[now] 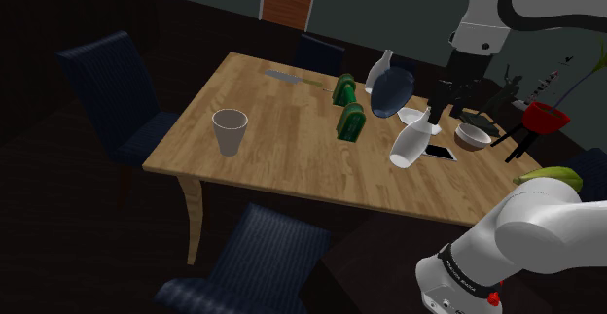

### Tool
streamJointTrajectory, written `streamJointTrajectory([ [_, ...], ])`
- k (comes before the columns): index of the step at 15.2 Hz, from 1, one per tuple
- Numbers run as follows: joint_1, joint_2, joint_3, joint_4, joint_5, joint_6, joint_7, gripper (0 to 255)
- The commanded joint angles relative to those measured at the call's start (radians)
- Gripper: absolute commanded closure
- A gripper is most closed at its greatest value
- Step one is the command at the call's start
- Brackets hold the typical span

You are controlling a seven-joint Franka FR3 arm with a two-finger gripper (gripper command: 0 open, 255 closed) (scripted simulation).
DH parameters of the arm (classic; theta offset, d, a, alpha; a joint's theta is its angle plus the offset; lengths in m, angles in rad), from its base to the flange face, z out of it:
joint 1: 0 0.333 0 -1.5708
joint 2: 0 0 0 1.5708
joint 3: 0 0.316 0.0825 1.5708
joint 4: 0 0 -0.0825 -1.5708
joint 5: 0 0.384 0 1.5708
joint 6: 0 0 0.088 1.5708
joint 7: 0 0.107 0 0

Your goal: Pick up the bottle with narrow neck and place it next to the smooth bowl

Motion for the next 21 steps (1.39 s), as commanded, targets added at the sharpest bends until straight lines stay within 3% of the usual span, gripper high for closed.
streamJointTrajectory([
  [1,0.0,0.0,0.0,0.0,0.0,0.0,0.0,0],
  [12,-0.047,0.191,-0.26,0.042,-0.164,0.221,-0.318,0],
  [17,-0.046,0.335,-0.377,0.116,-0.18,0.325,-0.467,0],
  [21,-0.036,0.473,-0.466,0.199,-0.152,0.401,-0.598,0],
])
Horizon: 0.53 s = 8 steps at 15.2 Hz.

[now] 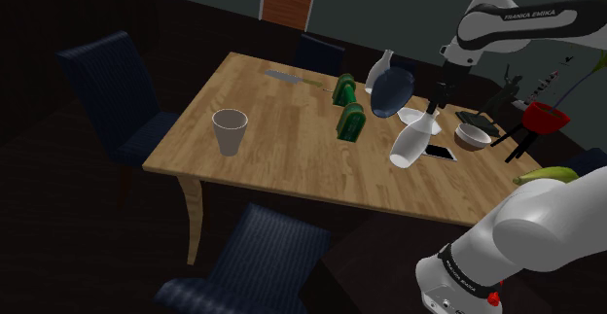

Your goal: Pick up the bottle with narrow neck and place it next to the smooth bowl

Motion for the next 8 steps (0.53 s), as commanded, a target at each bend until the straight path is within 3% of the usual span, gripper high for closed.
streamJointTrajectory([
  [1,0.003,0.053,-0.032,0.035,0.014,0.025,-0.053,0],
  [8,-0.003,0.077,-0.051,-0.047,0.01,0.131,-0.056,0],
])
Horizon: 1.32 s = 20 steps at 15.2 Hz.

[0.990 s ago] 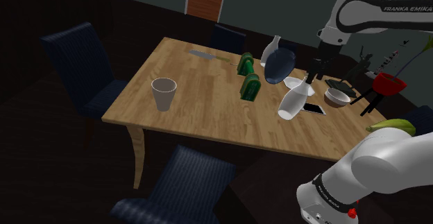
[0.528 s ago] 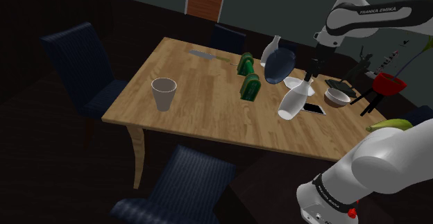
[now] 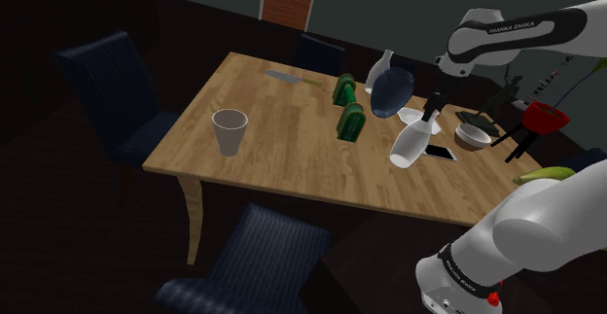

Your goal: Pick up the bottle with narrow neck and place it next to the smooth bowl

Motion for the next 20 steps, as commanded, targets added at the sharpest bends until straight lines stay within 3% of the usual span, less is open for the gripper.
streamJointTrajectory([
  [1,-0.001,0.003,-0.003,-0.014,-0.001,0.018,-0.001,0],
  [8,-0.001,0.003,-0.003,-0.014,-0.001,0.018,-0.001,0],
  [9,-0.001,0.003,-0.003,-0.014,-0.001,0.018,-0.001,255],
  [20,-0.001,-0.009,0.002,0.004,-0.003,-0.011,0.001,255],
])
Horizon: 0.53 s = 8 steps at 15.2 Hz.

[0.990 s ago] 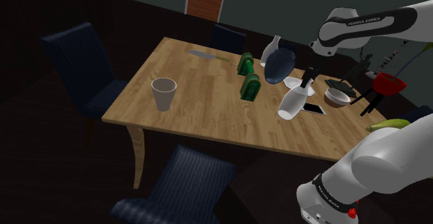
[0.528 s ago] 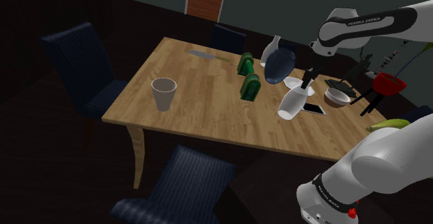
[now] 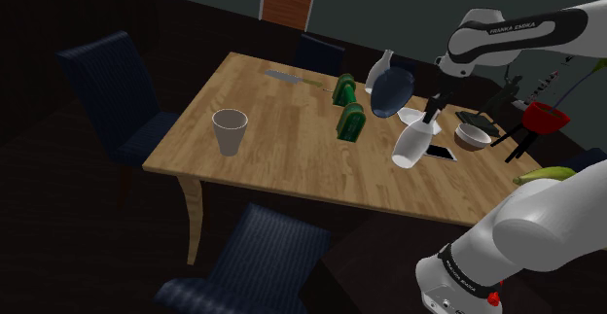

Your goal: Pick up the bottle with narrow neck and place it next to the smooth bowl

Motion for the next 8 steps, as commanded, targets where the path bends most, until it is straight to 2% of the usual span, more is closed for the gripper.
streamJointTrajectory([
  [1,0.0,-0.01,0.005,0.017,-0.001,-0.026,0.001,255],
  [8,0.001,-0.039,0.022,0.087,-0.002,-0.124,0.002,255],
])
